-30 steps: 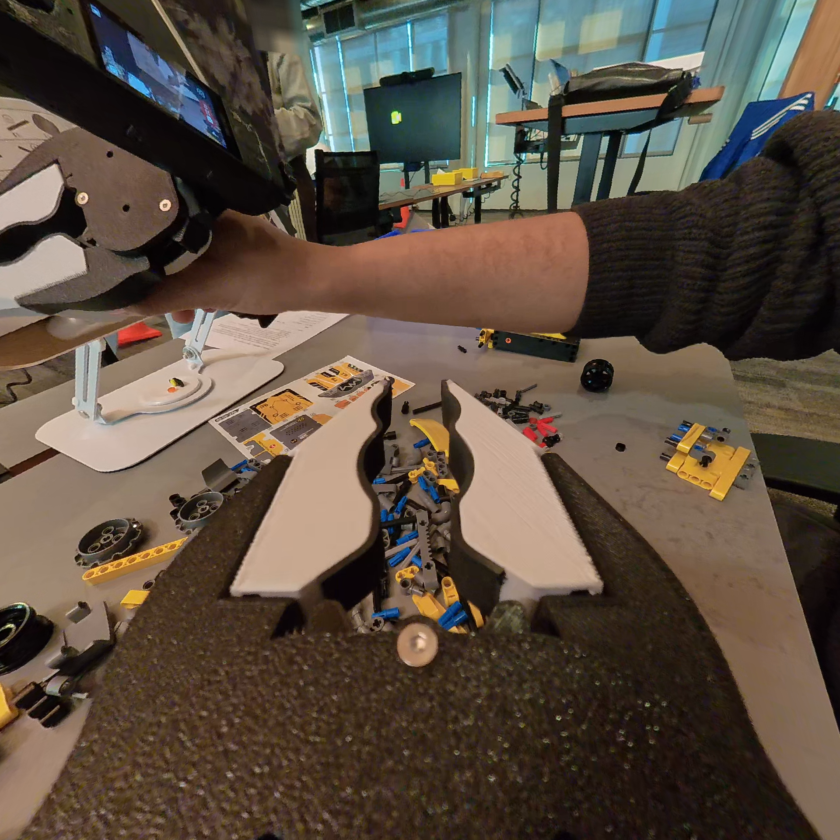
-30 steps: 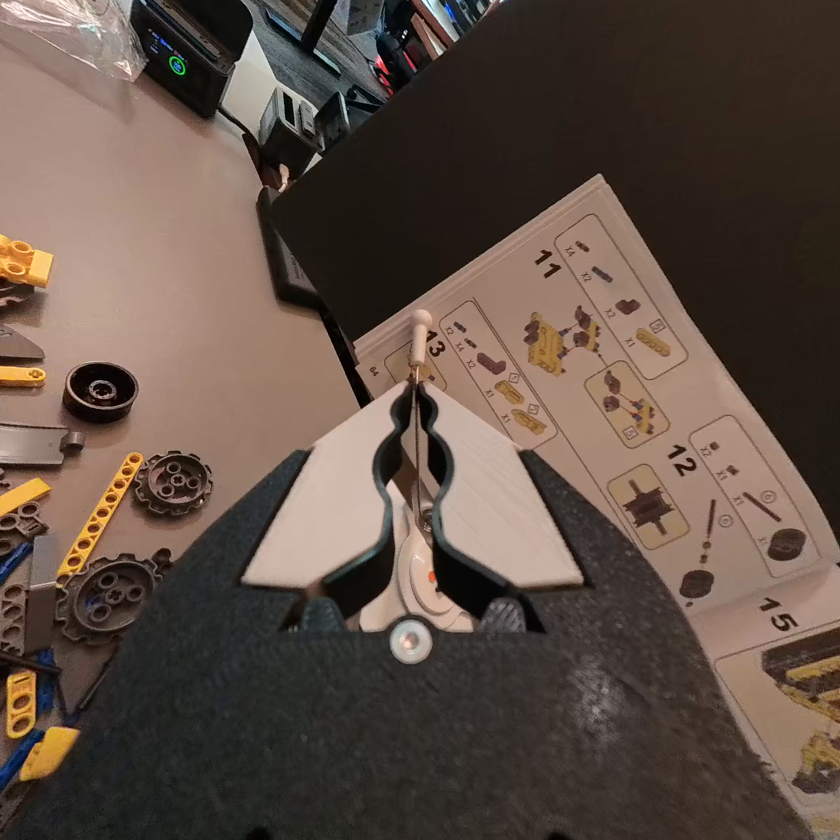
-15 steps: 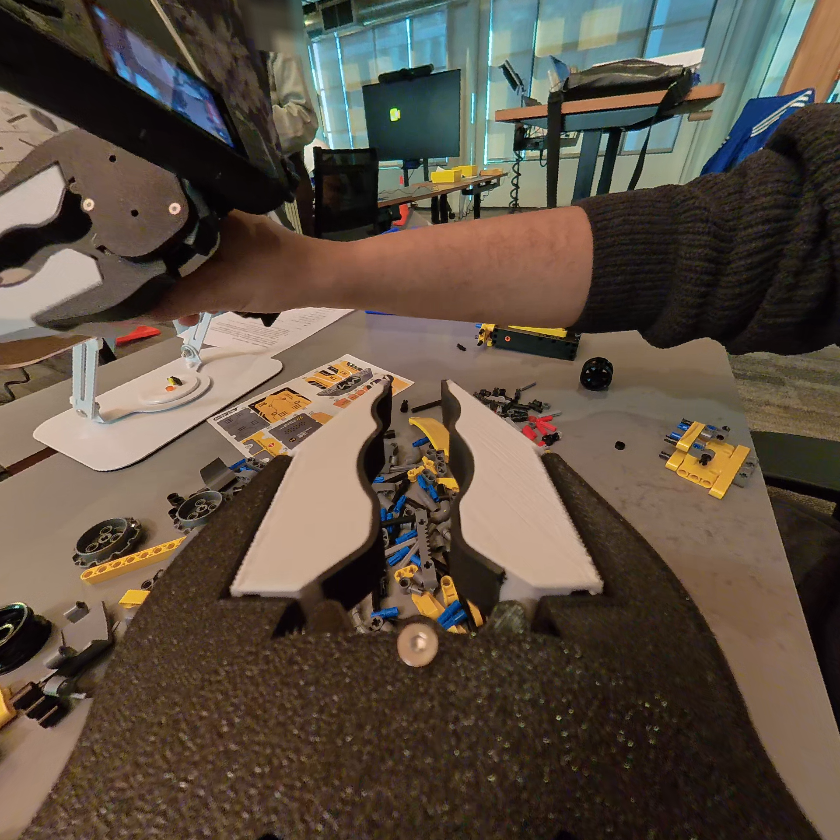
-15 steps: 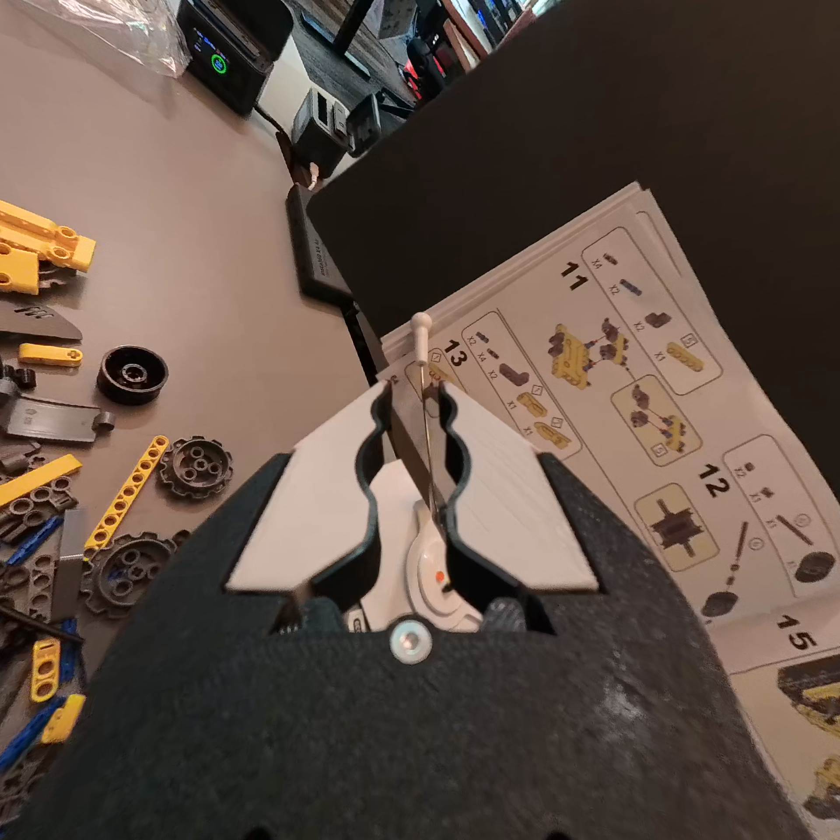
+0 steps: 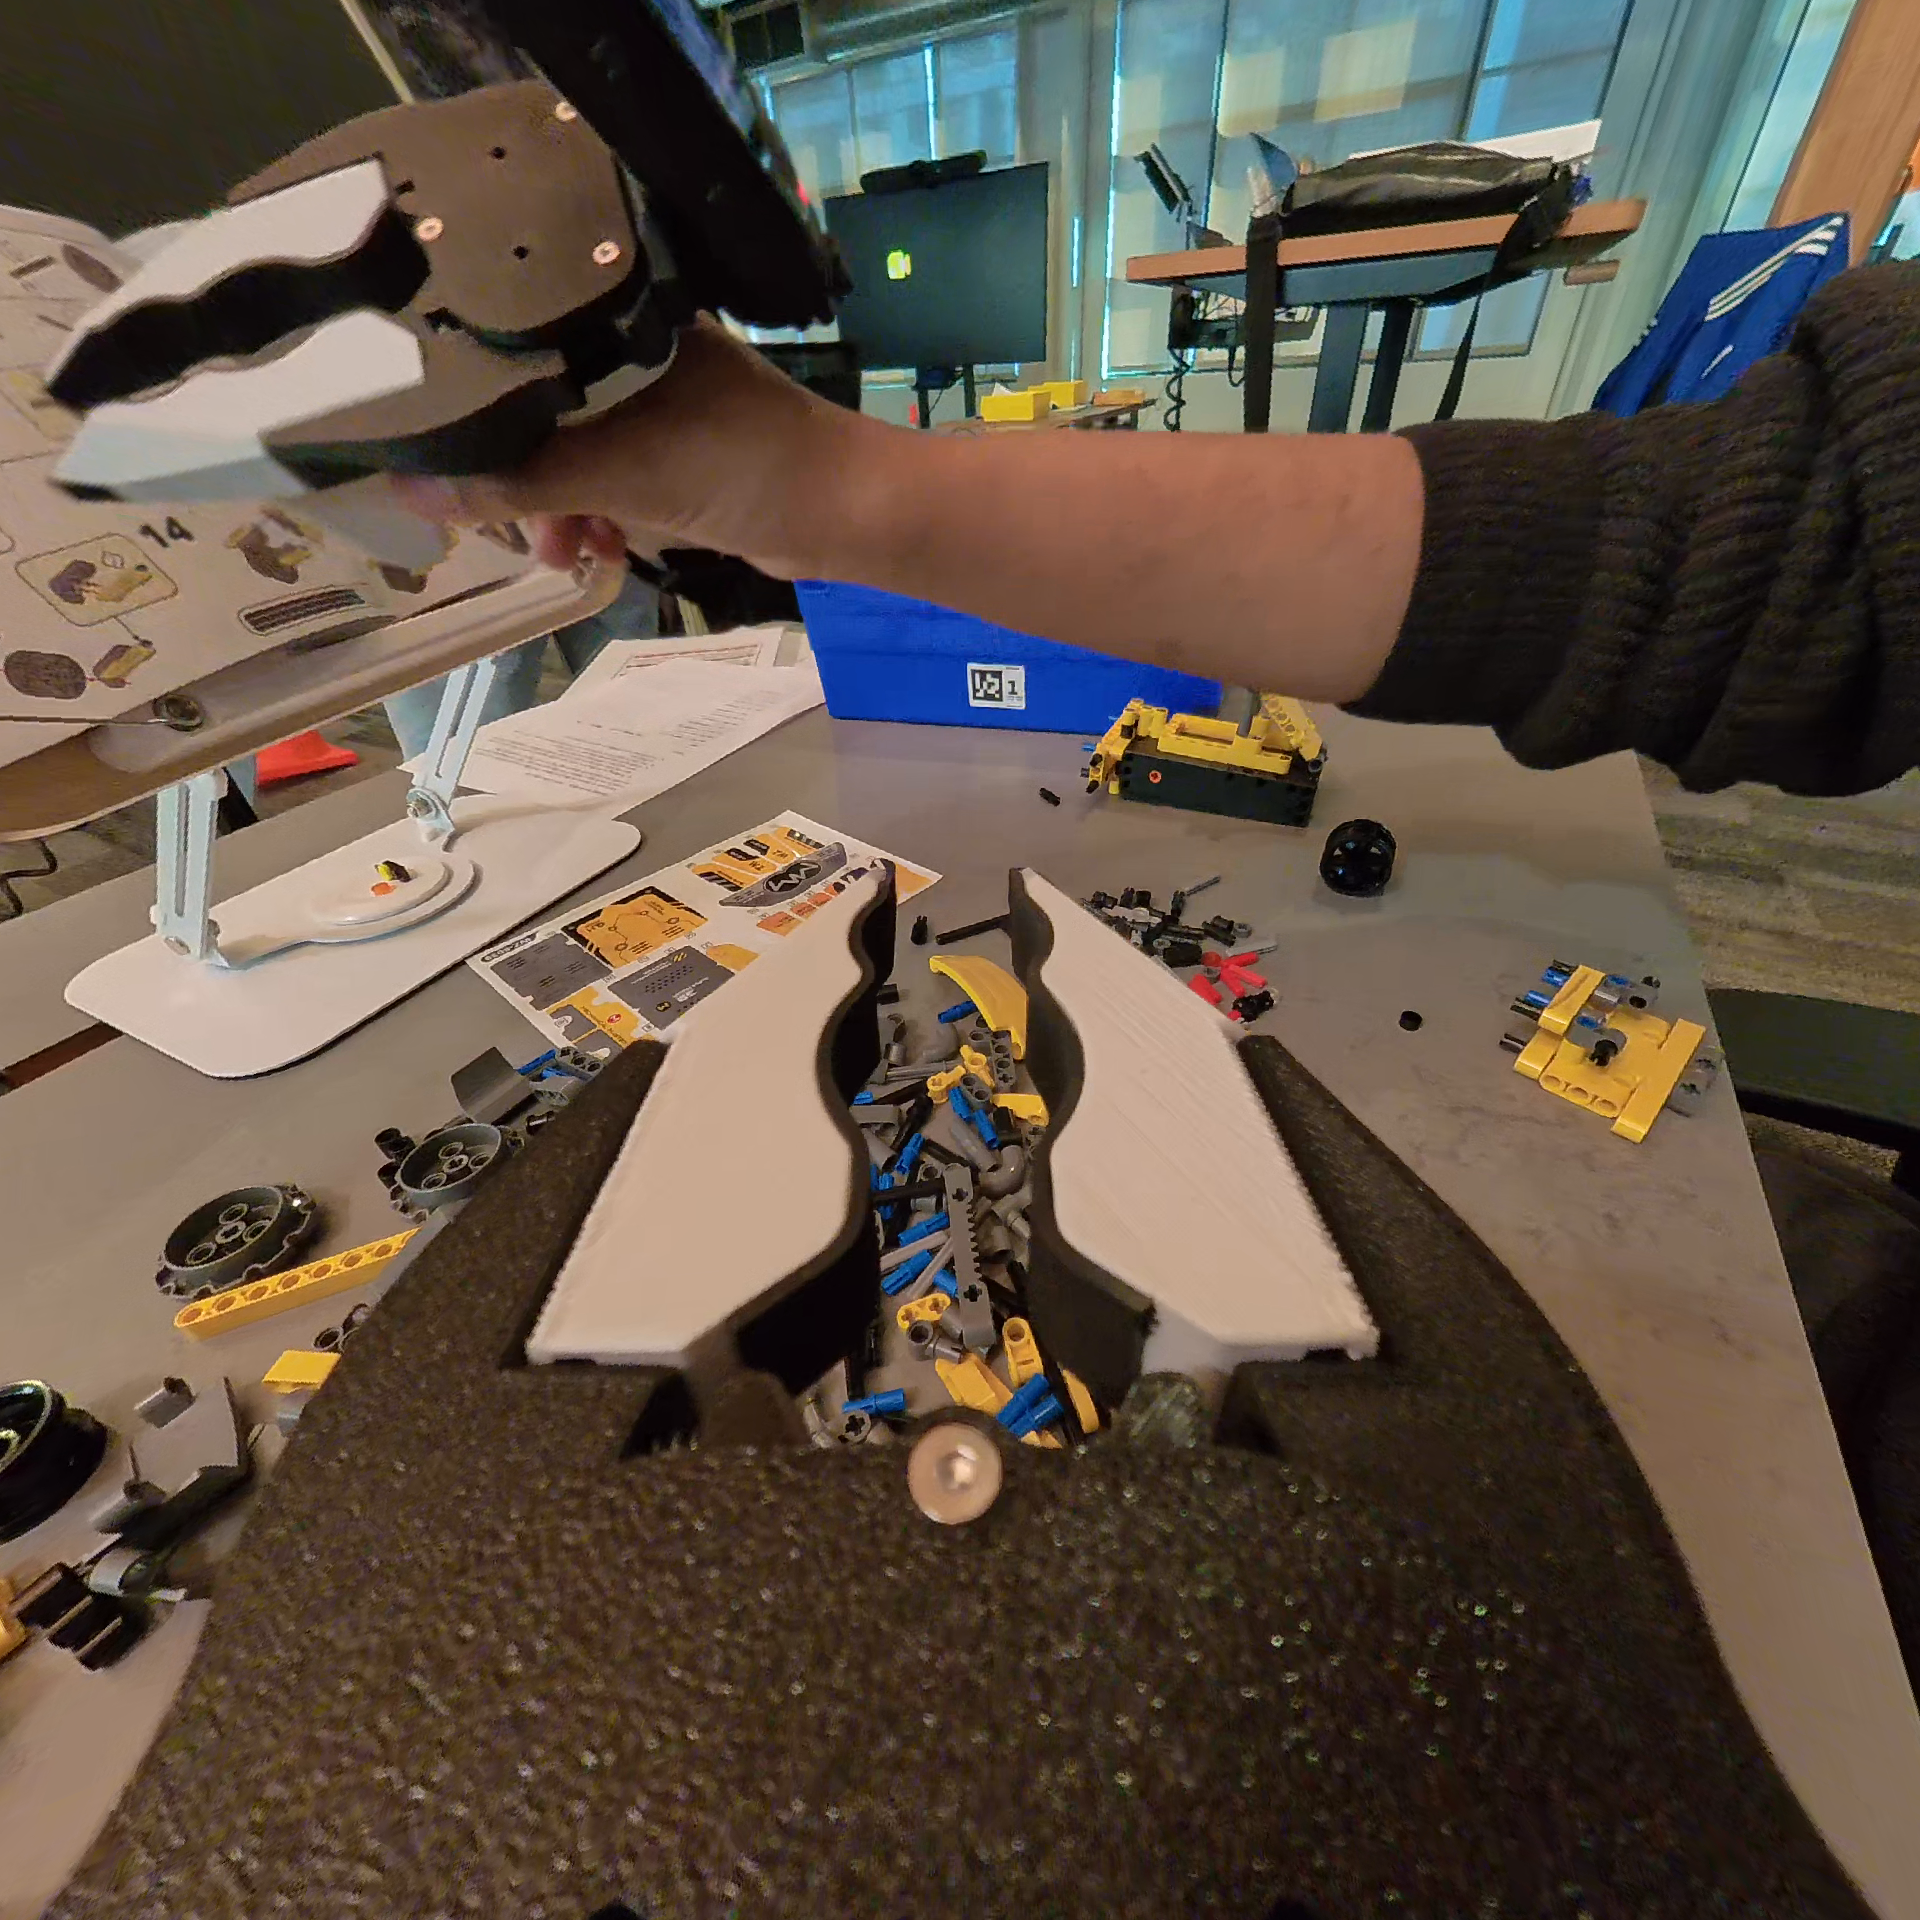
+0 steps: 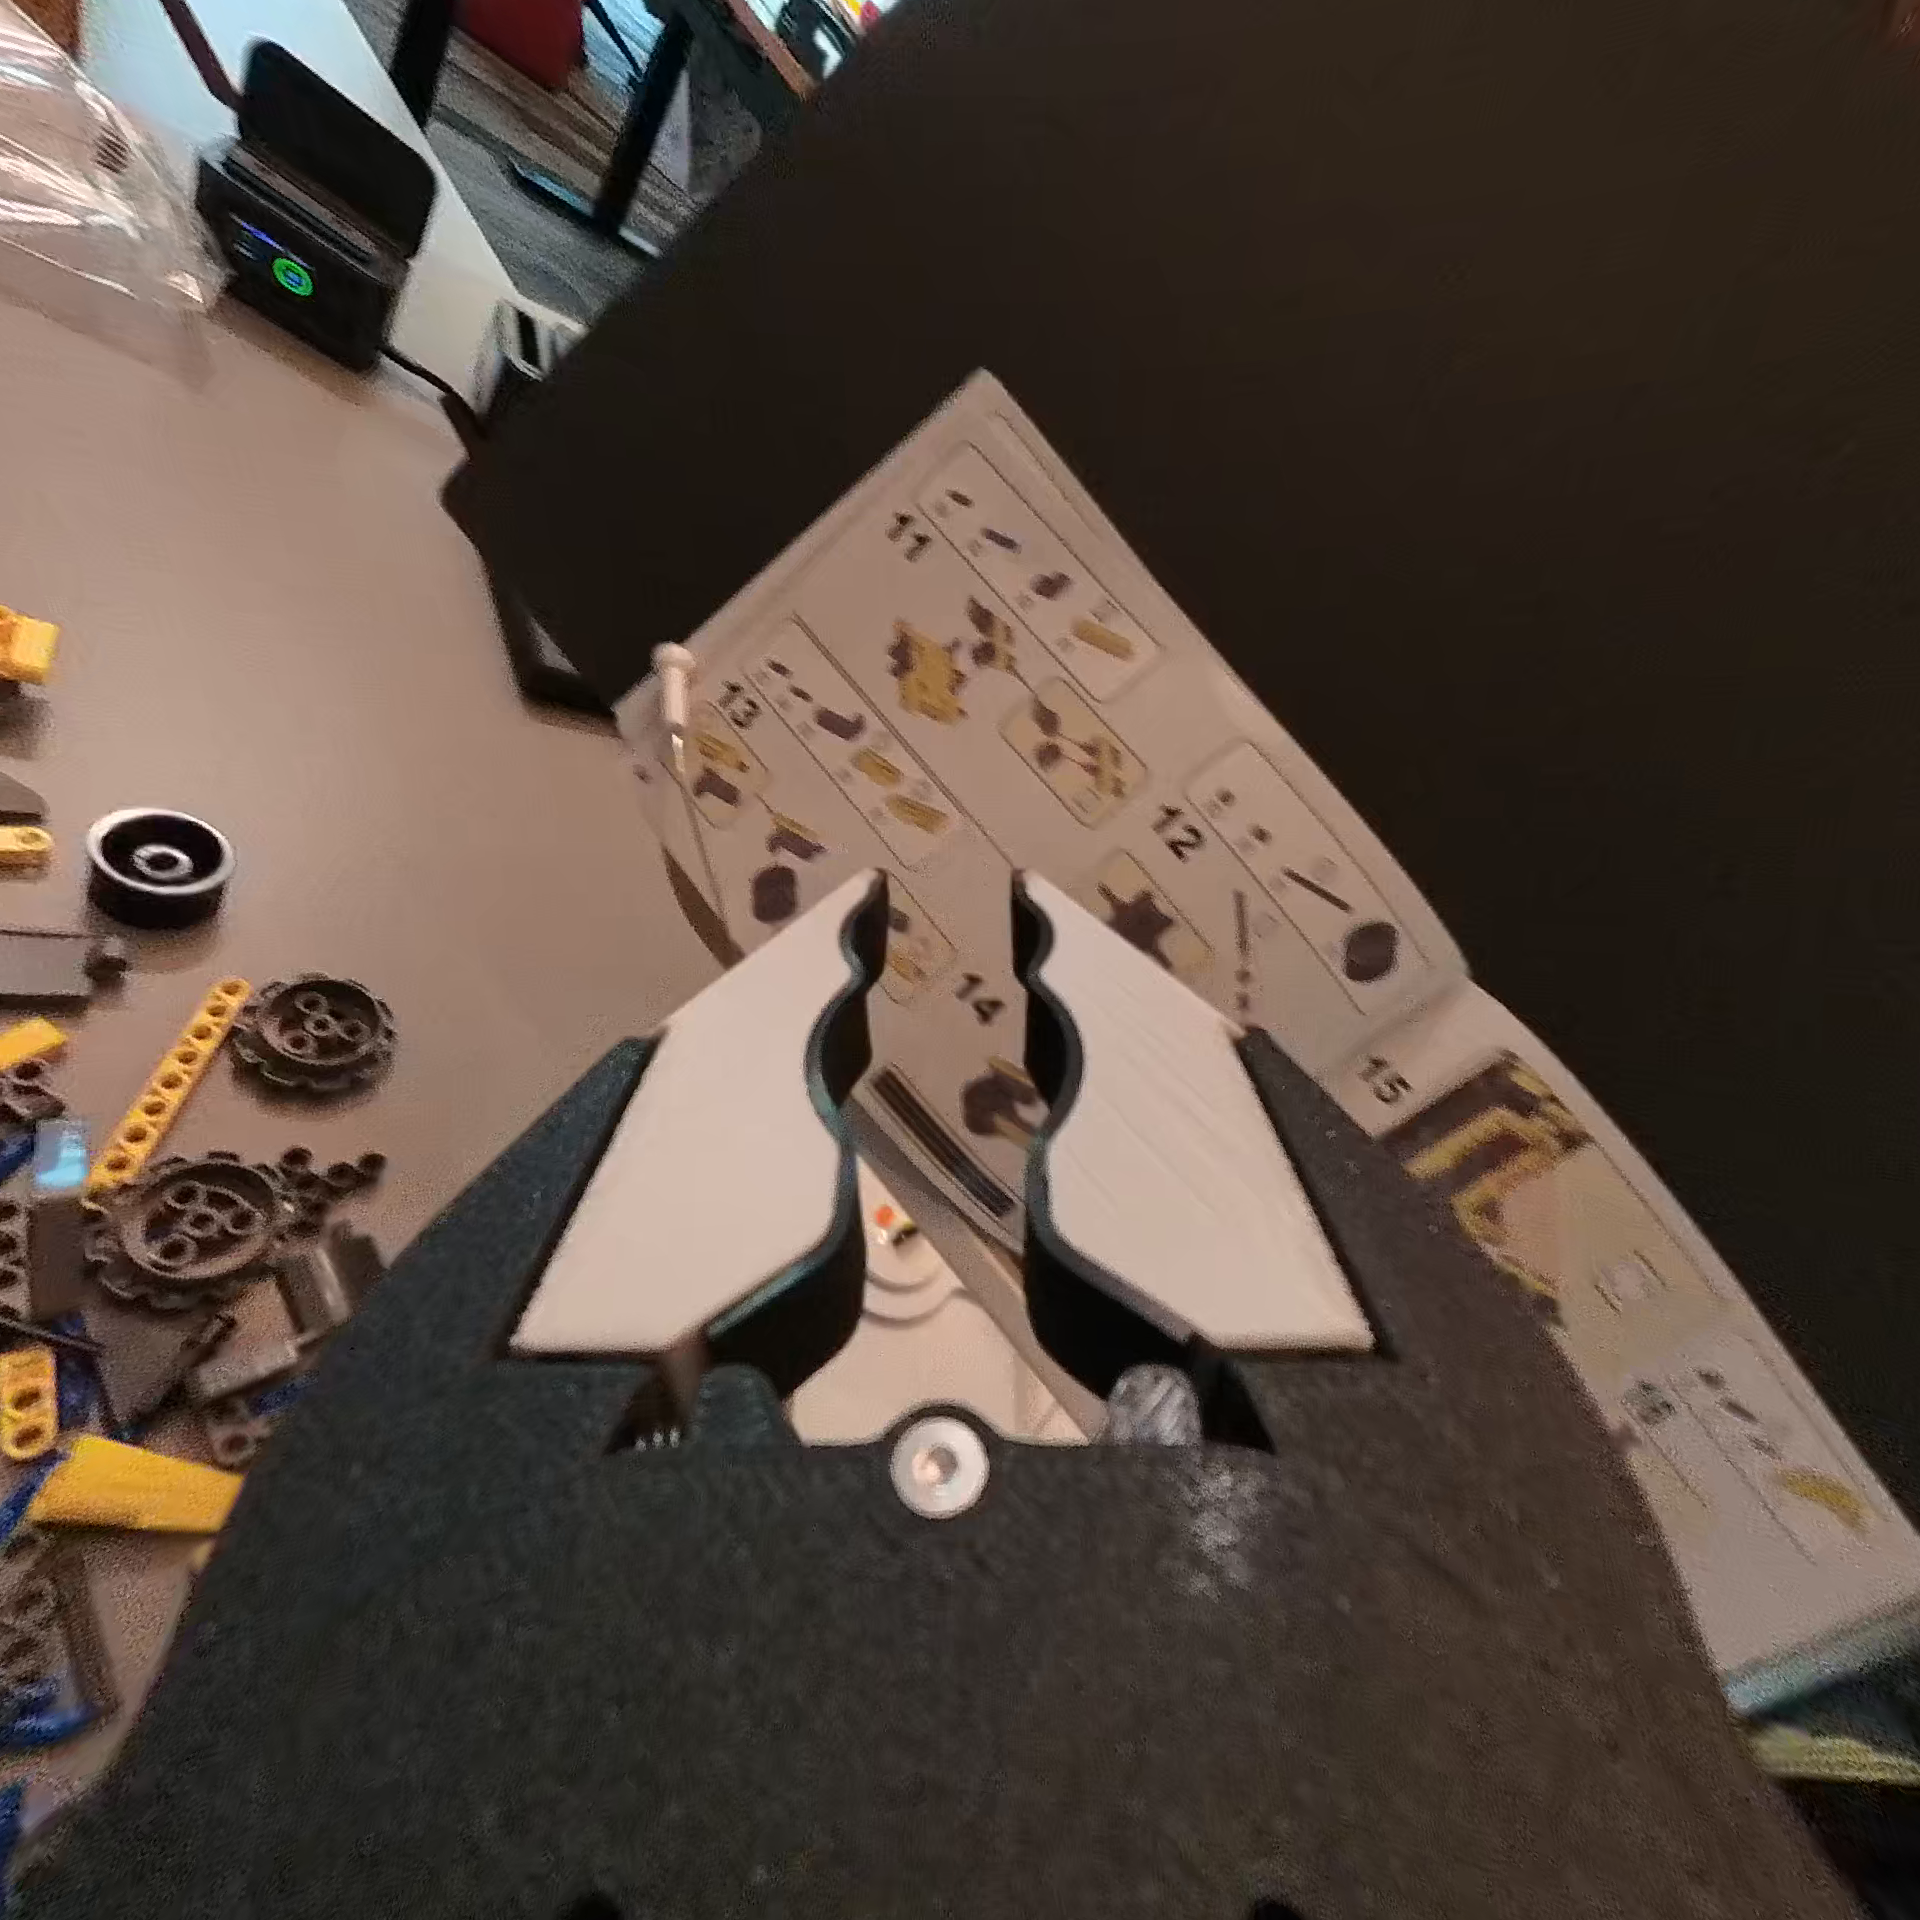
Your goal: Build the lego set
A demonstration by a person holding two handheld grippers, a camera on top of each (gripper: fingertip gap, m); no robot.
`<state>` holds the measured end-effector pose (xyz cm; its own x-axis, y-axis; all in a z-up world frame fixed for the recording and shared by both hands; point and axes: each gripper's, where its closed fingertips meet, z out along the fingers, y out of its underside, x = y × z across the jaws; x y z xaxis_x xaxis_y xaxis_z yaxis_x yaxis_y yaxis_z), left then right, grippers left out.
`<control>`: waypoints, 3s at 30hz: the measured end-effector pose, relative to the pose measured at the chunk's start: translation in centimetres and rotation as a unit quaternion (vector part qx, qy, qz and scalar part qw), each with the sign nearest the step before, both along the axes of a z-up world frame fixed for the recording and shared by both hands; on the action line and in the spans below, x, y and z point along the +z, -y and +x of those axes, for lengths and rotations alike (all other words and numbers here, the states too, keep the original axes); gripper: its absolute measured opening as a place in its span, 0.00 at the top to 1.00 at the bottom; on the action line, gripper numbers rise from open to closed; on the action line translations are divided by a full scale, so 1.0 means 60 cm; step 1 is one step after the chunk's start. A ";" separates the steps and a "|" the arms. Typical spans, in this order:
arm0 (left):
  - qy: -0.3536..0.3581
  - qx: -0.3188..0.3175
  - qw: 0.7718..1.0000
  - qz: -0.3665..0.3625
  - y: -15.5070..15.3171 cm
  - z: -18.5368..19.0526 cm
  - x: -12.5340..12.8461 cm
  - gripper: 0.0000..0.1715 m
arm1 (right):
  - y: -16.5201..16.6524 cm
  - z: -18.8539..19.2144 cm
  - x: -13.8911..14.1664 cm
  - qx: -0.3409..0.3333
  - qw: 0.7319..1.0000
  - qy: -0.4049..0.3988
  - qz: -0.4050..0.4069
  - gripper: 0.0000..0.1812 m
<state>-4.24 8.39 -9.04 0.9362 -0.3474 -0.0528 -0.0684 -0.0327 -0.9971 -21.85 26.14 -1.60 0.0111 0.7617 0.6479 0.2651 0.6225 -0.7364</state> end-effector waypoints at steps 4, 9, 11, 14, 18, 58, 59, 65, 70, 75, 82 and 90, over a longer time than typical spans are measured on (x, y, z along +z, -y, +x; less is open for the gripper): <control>0.014 -0.001 1.000 -0.008 0.000 -0.002 -0.002 0.88 | -0.054 0.036 0.006 -0.027 1.000 0.005 -0.006 0.87; 0.101 0.023 0.993 -0.055 -0.006 -0.041 -0.010 0.88 | -0.101 0.078 -0.014 -0.038 0.998 0.021 -0.042 0.87; 0.129 0.068 0.987 -0.065 -0.011 -0.079 0.003 0.88 | -0.113 0.091 -0.021 -0.044 0.998 0.022 -0.042 0.87; 0.120 0.141 0.979 -0.082 -0.031 -0.145 0.028 0.88 | -0.122 0.093 -0.034 -0.042 0.997 0.023 -0.059 0.87; 0.130 0.167 0.972 -0.100 -0.097 -0.213 0.056 0.87 | -0.116 0.067 -0.045 -0.029 0.997 0.016 -0.073 0.87; 0.373 0.224 0.900 0.030 -0.211 -0.388 0.068 1.00 | -0.099 -0.009 -0.044 0.002 1.000 -0.011 -0.029 0.98; 0.376 0.226 0.898 0.031 -0.209 -0.392 0.066 1.00 | -0.089 -0.012 -0.043 0.013 0.999 -0.011 -0.040 0.98; 0.406 0.202 0.891 -0.007 -0.222 -0.389 0.046 0.84 | -0.054 -0.050 -0.053 0.023 1.000 0.018 -0.004 0.98; 0.423 0.202 0.883 -0.003 -0.232 -0.398 0.046 0.82 | -0.043 -0.065 -0.052 0.026 0.999 0.027 -0.005 0.99; 0.428 0.194 0.883 -0.007 -0.243 -0.394 0.045 0.98 | -0.043 -0.071 -0.052 0.034 0.999 0.030 -0.027 1.00; 0.439 0.195 0.877 0.027 -0.235 -0.391 0.042 1.00 | -0.030 -0.083 -0.052 0.039 0.999 0.033 -0.010 1.00; 0.400 0.222 0.887 0.064 -0.229 -0.385 0.047 1.00 | -0.002 -0.111 -0.053 0.046 0.998 0.032 0.009 1.00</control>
